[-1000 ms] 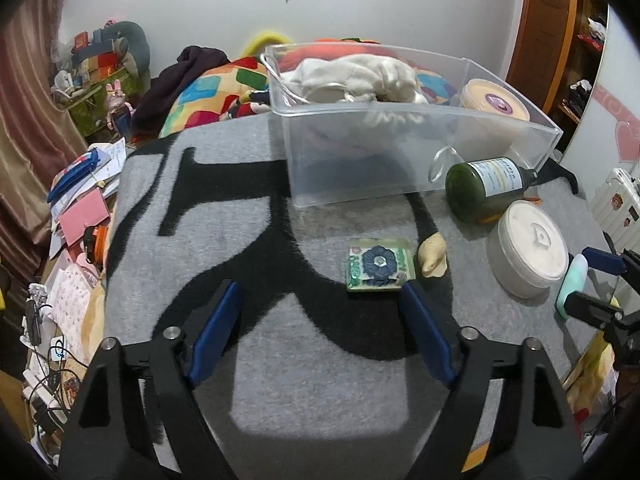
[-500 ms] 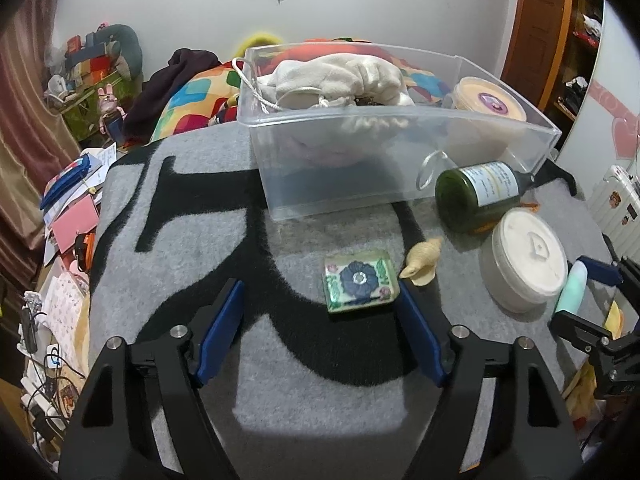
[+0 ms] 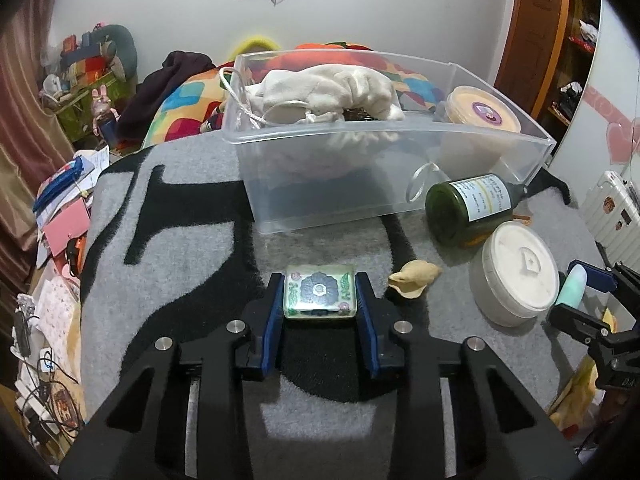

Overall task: Organize objects
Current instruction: 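Grasp the green square card with the left tool while the right tool grasps the mint-green tube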

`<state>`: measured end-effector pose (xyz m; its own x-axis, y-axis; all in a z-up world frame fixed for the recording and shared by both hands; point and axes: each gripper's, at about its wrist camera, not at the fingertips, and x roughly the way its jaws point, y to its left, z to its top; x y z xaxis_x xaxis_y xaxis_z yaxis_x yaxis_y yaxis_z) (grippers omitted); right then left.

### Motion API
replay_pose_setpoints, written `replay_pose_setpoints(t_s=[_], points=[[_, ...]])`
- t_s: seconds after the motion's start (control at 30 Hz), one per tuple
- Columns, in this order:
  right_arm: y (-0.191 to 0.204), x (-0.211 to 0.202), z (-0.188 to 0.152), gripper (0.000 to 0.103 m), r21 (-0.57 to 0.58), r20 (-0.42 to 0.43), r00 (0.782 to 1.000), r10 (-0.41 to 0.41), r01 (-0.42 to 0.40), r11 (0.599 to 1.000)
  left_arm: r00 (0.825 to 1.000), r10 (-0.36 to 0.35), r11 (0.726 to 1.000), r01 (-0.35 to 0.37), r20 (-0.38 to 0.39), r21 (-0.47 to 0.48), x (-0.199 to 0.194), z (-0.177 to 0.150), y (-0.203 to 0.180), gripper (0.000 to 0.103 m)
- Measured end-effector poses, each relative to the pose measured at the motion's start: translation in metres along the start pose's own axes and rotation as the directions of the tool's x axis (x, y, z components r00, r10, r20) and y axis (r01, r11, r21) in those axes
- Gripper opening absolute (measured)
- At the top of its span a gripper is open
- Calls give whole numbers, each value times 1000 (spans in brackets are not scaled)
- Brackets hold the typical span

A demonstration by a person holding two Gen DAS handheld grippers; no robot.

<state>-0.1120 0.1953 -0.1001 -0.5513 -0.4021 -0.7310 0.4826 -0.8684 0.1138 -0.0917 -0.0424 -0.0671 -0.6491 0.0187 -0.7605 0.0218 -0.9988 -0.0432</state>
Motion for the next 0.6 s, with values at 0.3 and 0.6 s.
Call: replay_pose_setpoints(t_s=[0.3,0.6], points=[[-13,-10,12,71,27,29,1000,-10,10,1000,999,4,1000,-4,38,1,-12,3,-3,34],[-22,-22,39,71,26,91,996,-22,20,999,995,-9,1000,10,98,-5,-33,16,-4,34]])
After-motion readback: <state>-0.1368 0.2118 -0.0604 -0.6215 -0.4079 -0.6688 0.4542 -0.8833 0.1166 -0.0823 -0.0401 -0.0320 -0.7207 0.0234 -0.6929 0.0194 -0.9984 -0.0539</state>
